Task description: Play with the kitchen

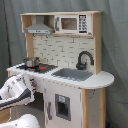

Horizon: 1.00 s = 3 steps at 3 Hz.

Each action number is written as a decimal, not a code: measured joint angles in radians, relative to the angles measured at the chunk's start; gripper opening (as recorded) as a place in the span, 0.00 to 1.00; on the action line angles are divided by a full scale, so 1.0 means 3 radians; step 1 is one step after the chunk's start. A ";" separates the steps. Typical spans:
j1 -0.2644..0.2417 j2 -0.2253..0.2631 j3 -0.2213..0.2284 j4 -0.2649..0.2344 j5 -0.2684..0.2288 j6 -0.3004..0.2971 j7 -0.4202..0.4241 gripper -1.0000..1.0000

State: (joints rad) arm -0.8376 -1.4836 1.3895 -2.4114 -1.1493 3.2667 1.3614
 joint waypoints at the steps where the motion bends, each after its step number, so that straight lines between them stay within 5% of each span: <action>1: 0.0179 0.0002 -0.0112 -0.0066 -0.0012 -0.0051 0.0136 1.00; 3: 0.0419 0.0004 -0.0272 0.0152 -0.0012 -0.0459 -0.0207 1.00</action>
State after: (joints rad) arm -0.7117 -1.4823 1.3079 -2.3659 -1.1530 3.1290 1.2992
